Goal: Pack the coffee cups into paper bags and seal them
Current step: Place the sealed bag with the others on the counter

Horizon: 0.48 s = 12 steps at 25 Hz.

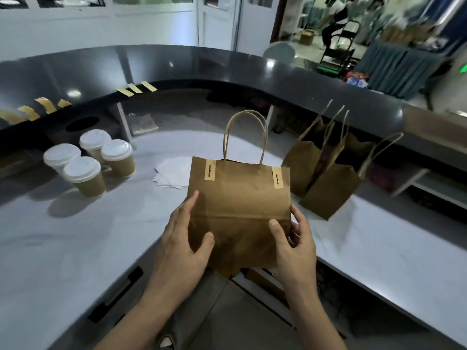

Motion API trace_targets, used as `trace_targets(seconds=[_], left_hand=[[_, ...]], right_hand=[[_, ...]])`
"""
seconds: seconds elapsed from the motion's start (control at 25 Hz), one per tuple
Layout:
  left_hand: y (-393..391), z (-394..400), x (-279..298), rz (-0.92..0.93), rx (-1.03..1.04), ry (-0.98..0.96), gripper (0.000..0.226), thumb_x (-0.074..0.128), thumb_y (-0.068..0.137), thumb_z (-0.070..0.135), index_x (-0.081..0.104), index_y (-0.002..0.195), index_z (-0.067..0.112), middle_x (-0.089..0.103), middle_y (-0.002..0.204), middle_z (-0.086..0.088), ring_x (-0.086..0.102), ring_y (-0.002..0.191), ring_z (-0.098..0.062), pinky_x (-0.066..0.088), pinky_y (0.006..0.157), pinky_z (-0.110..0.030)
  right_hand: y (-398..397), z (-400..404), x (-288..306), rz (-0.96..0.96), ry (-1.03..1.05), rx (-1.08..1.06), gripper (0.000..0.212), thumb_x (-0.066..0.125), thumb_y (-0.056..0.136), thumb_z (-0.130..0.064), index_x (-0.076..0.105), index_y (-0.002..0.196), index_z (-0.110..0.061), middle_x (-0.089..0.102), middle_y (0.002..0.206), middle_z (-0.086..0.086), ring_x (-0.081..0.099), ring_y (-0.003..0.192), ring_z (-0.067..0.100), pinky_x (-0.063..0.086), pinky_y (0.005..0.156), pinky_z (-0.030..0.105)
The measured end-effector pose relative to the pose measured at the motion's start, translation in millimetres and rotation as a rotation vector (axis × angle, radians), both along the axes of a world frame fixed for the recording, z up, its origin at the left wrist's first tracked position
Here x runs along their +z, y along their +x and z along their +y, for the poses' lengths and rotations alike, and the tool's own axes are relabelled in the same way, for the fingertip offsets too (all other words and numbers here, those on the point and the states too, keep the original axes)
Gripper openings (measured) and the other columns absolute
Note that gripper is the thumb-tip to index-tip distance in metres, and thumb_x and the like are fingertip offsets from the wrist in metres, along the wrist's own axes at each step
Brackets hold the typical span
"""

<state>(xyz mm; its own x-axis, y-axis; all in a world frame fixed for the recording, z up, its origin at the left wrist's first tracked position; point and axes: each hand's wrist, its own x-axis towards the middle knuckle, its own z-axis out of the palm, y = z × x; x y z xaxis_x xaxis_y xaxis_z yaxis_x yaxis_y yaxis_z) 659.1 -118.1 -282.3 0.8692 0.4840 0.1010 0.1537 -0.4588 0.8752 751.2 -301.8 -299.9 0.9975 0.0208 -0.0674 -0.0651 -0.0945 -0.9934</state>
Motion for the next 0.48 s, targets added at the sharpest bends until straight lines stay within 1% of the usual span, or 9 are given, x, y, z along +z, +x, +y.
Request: trace_targets(seconds=[0.04,0.12,0.24,0.32,0.36,0.48], left_hand=[[4.2,-9.8,1.7,-0.004,-0.027,0.006,0.079,0.064,0.092,0.033,0.016,0.146,0.065,0.030,0.156,0.022,0.031,0.144,-0.007,0.036,0.116,-0.051],[13.1,-27.4,4.6,-0.020,-0.081,0.016,0.079,0.063,0.091,0.034,0.017,0.146,0.066,0.032,0.154,0.024,0.032,0.142,-0.006,0.035,0.116,-0.046],[27.8,-59.7,10.5,-0.050,-0.200,0.014,0.080,0.065,0.092,0.031,0.018,0.146,0.065,0.032,0.151,0.028,0.032,0.139,0.000,0.033,0.115,-0.038],[35.5,-77.9,11.6,-0.073,-0.279,-0.003,0.079,0.065,0.093,0.029,0.019,0.147,0.063,0.031,0.152,0.028,0.029,0.141,0.004,0.032,0.116,-0.037],[38.8,-86.9,11.6,-0.079,-0.319,-0.009,0.079,0.065,0.093,0.028,0.020,0.148,0.062,0.030,0.152,0.029,0.027,0.141,0.006,0.031,0.117,-0.036],[47.9,-114.2,10.9,-0.086,-0.422,0.000,0.078,0.066,0.093,0.024,0.023,0.150,0.055,0.032,0.152,0.027,0.027,0.142,0.007,0.029,0.118,-0.034]], right_hand=[[-1.3,-11.9,1.7,-0.006,0.003,-0.031,0.050,0.071,0.091,-0.044,0.051,0.135,-0.056,0.055,0.132,-0.022,0.054,0.125,0.004,0.051,0.098,0.030],[-4.3,-34.9,3.6,-0.009,-0.010,-0.095,0.049,0.070,0.091,-0.046,0.049,0.134,-0.059,0.053,0.131,-0.023,0.053,0.126,0.006,0.051,0.101,0.036],[-10.8,-72.8,7.8,-0.016,-0.029,-0.213,0.048,0.068,0.092,-0.047,0.048,0.134,-0.060,0.054,0.136,-0.017,0.053,0.126,0.010,0.051,0.104,0.044],[-15.6,-94.6,8.7,-0.028,-0.026,-0.292,0.048,0.068,0.092,-0.046,0.049,0.134,-0.058,0.056,0.137,-0.012,0.056,0.124,0.010,0.052,0.102,0.043],[-18.5,-105.4,8.5,-0.034,-0.025,-0.326,0.047,0.068,0.092,-0.046,0.049,0.134,-0.058,0.056,0.136,-0.012,0.056,0.122,0.009,0.053,0.101,0.040],[-30.4,-136.5,6.9,-0.041,-0.034,-0.413,0.046,0.067,0.093,-0.046,0.049,0.134,-0.058,0.056,0.130,-0.019,0.055,0.119,0.003,0.052,0.098,0.033]])
